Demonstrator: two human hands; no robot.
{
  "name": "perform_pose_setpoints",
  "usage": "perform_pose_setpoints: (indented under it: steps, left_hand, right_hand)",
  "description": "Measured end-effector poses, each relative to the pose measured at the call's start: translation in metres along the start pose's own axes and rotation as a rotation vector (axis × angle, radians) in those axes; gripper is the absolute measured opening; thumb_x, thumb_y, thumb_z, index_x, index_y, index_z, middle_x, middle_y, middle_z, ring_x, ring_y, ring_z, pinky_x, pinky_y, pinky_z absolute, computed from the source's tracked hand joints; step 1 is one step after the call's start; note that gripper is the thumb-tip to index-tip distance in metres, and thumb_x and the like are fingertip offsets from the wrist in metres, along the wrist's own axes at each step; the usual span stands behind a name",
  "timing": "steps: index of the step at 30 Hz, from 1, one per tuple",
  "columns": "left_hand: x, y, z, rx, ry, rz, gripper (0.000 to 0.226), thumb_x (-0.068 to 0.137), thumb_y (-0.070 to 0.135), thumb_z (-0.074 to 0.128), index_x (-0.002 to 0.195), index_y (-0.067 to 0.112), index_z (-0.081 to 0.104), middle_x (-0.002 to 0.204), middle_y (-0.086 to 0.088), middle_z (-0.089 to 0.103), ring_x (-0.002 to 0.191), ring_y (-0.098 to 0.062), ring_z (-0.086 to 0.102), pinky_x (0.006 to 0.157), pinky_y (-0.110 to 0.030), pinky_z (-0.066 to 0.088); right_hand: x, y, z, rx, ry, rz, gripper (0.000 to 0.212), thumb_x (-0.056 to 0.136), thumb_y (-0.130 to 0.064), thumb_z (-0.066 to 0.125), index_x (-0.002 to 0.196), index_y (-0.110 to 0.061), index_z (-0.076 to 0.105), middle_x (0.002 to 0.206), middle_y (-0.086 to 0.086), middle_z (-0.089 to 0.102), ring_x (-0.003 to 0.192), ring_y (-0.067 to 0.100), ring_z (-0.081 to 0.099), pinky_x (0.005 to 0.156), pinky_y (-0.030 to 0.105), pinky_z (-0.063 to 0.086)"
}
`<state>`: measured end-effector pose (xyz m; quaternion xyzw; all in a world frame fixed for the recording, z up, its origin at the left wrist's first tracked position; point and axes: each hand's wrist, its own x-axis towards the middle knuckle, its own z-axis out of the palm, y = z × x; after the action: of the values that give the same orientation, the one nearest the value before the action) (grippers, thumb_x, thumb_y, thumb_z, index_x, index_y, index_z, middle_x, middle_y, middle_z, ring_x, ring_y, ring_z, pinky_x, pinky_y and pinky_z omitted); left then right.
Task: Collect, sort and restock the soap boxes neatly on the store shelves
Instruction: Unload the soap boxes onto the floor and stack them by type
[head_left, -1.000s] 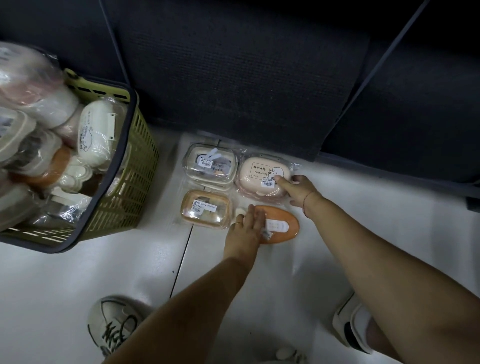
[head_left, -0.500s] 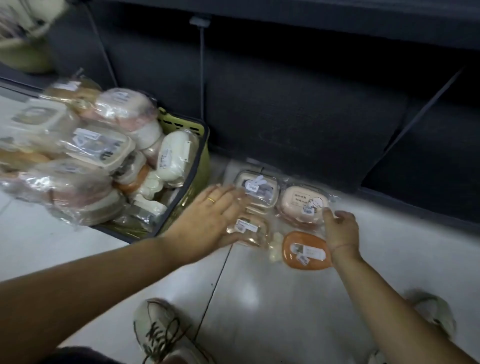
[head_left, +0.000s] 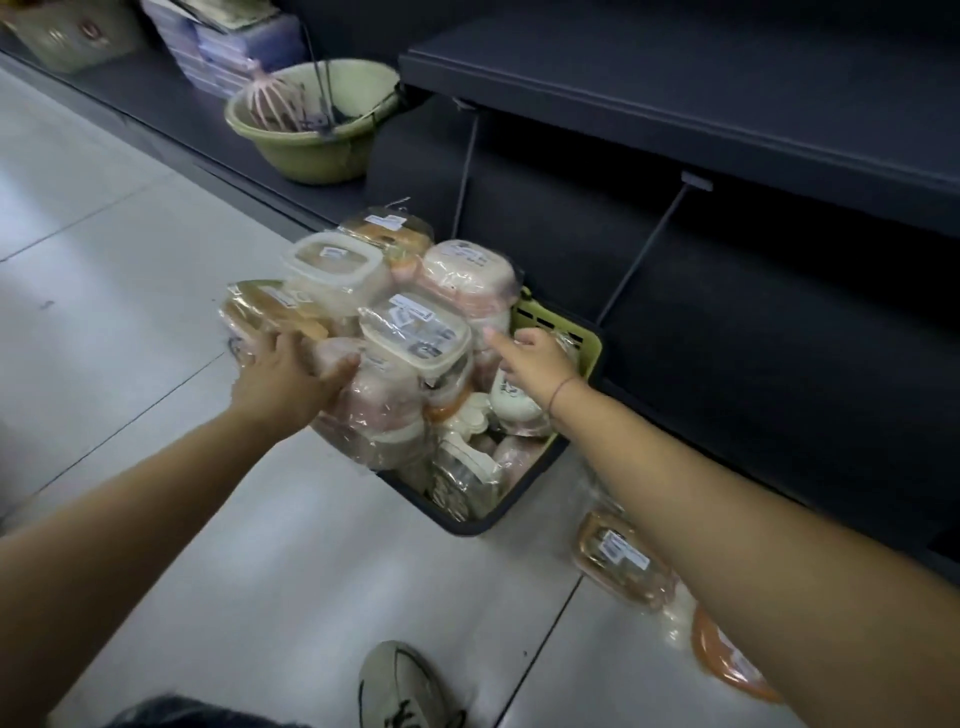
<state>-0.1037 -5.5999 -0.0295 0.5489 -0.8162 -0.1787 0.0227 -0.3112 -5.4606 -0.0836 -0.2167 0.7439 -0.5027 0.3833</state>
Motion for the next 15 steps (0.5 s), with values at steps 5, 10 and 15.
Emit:
perform_pose_setpoints:
  steps: [5,10,15]
  left_hand:
    - [0.020,-0.013,0.017,-0.410,-0.155,-0.147,0.131,0.035,0.088,0.073,0.143,0.021,0.041,0.142,-0.005,0.047,0.125,-0.032,0.050,0.102,-0.050,0.047]
    - [0.020,-0.002,0.013,-0.713,-0.239,-0.264,0.079,0.070,0.033,0.086,0.132,0.016,0.040,0.121,-0.007,0.057,0.094,-0.025,0.063,0.064,-0.032,0.052]
    - [0.012,0.001,0.003,-0.847,-0.282,-0.257,0.060,0.074,0.014,0.083,0.126,0.003,0.056,0.089,-0.016,0.062,0.045,-0.011,0.055,0.033,-0.015,0.035]
  right_hand:
    - [0.025,-0.025,0.056,0.219,-0.072,0.318,0.071,0.080,-0.067,0.062,0.128,-0.017,0.049,0.114,0.005,0.060,0.089,0.017,0.060,0.065,0.028,0.054]
    - [0.036,-0.022,0.071,0.292,0.051,0.326,0.080,0.066,-0.054,0.082,0.127,-0.012,0.054,0.111,0.006,0.067,0.099,0.023,0.064,0.079,0.034,0.057]
    - [0.004,-0.014,0.027,0.453,0.013,0.308,0.076,0.048,-0.046,0.092,0.111,-0.013,0.063,0.103,0.010,0.072,0.090,0.019,0.067,0.072,0.034,0.059]
